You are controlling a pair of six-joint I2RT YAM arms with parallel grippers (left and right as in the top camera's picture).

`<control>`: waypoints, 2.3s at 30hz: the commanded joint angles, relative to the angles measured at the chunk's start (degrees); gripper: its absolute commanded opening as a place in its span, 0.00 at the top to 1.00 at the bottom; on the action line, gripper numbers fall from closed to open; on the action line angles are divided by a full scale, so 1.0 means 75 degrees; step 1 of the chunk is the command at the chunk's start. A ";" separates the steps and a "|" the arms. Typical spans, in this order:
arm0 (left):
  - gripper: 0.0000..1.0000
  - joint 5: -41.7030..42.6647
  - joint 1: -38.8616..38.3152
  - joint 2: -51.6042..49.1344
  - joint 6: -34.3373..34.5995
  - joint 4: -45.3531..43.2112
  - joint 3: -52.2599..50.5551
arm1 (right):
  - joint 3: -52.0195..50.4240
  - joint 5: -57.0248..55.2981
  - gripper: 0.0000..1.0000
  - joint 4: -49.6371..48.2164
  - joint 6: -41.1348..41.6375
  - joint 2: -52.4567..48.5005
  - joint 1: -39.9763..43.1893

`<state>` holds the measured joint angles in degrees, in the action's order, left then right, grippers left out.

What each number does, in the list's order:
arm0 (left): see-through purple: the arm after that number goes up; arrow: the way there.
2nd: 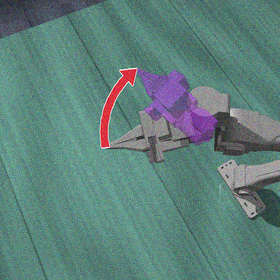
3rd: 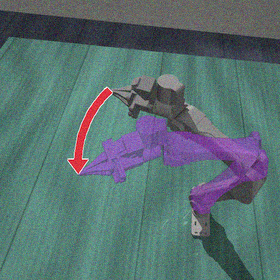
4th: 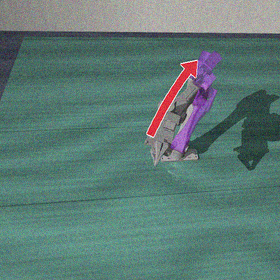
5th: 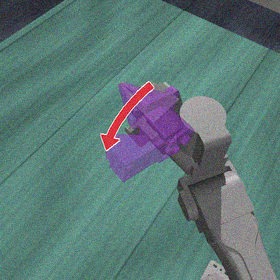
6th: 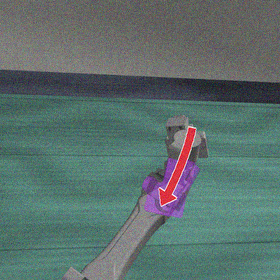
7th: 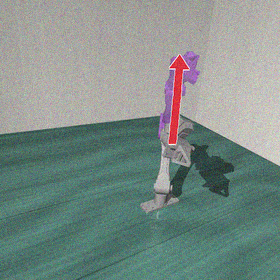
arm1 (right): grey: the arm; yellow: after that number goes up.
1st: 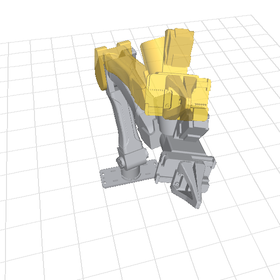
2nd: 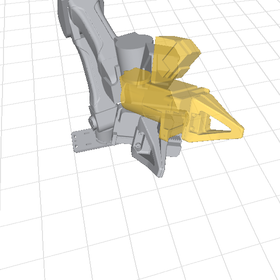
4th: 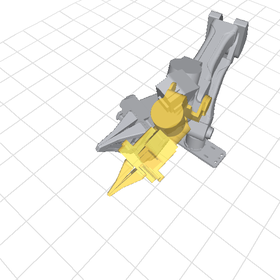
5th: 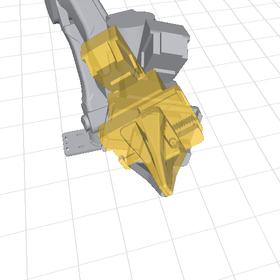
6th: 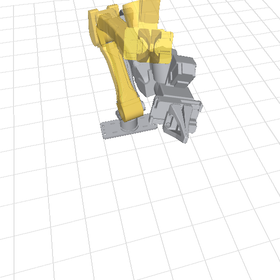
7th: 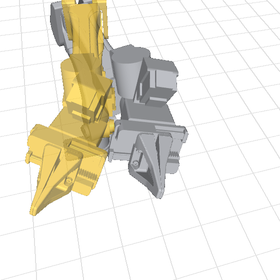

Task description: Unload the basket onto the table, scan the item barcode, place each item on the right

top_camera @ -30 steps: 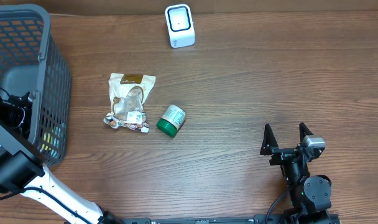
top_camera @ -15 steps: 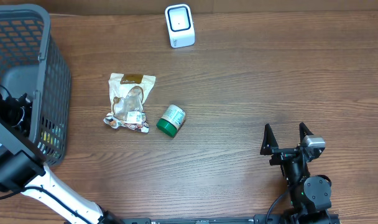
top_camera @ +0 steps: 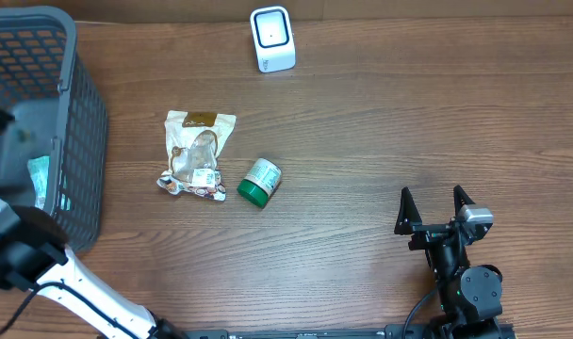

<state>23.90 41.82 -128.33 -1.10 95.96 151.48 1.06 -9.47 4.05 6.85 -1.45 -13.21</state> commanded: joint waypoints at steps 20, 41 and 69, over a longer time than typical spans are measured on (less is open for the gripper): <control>0.34 0.0804 -0.3465 0.3756 0.0493 0.0111 0.2267 | -0.0079 -0.0108 0.00 -0.0041 0.0032 0.0003 0.0003; 0.01 0.0734 -0.4162 0.3669 0.0493 0.0111 0.2066 | -0.0079 -0.0108 0.00 -0.0041 0.0035 0.0003 0.0003; 0.00 0.0734 -0.4162 0.3666 0.0493 0.0111 0.2066 | -0.0079 -0.0108 0.00 -0.0038 0.0032 0.0006 0.0003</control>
<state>29.74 10.94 -101.36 2.50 96.68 166.58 1.06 -9.45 4.08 6.83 -1.45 -13.21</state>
